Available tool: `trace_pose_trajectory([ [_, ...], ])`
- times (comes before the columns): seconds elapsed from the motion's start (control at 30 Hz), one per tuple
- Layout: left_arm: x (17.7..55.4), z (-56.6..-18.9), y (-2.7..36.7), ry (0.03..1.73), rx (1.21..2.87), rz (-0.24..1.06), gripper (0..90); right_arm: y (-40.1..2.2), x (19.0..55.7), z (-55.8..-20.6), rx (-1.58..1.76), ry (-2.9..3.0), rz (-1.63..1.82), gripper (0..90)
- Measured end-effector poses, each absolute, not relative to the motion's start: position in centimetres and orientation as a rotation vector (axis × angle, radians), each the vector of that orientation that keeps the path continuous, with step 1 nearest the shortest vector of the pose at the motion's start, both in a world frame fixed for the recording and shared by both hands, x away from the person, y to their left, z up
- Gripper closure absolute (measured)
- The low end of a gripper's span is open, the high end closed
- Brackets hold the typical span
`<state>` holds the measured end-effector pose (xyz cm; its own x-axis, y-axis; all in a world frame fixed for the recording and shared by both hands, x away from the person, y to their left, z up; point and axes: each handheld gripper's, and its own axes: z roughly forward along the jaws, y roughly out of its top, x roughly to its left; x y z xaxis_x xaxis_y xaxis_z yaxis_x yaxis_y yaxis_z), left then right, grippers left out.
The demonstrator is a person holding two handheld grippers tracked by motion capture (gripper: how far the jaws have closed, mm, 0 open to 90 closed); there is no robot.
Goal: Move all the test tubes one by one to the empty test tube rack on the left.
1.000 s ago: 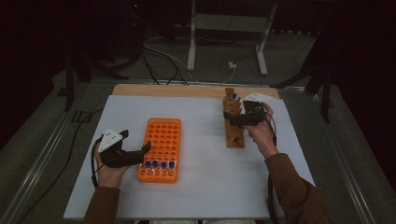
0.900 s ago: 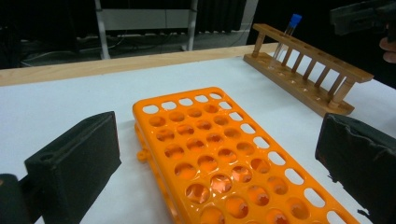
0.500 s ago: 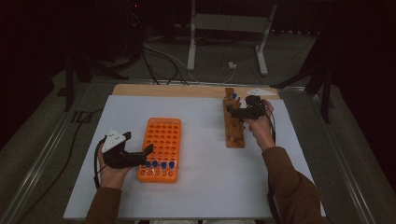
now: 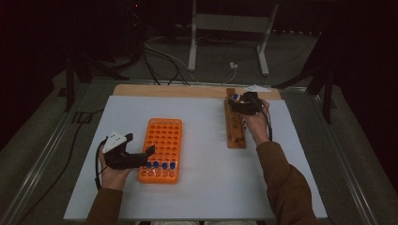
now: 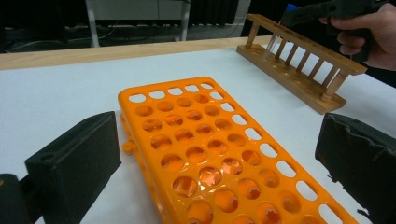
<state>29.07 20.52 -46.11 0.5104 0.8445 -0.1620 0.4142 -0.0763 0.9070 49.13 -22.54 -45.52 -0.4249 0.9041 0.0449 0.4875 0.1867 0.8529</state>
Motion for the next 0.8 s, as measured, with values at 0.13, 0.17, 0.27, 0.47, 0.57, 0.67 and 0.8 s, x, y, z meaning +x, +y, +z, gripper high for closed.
trace_pose_trajectory([
  [0.13,29.0,-46.1,20.6,1.08,1.683,0.499,1.0,-22.3,49.8,-45.7,1.293,1.991,1.145,59.7],
  [0.17,29.0,-46.1,20.6,1.081,1.681,0.497,1.0,-22.2,49.9,-45.7,1.298,1.986,1.137,63.0],
  [0.27,29.0,-46.2,20.7,1.082,1.685,0.495,1.0,-21.8,50.1,-45.7,1.289,1.988,1.116,74.9],
  [0.47,29.0,-46.2,20.8,1.083,1.68,0.494,1.0,-21.4,50.4,-46.1,1.285,2.001,1.09,76.2],
  [0.57,29.0,-46.2,20.7,1.083,1.682,0.492,1.0,-21.3,50.5,-46.0,1.271,2.012,1.069,76.6],
  [0.67,29.0,-46.3,20.6,1.083,1.686,0.492,1.0,-21.2,50.4,-45.9,1.255,2.013,1.056,76.9],
  [0.8,29.0,-46.3,20.5,1.078,1.692,0.491,1.0,-21.5,50.1,-45.6,1.266,1.981,1.088,77.1],
])
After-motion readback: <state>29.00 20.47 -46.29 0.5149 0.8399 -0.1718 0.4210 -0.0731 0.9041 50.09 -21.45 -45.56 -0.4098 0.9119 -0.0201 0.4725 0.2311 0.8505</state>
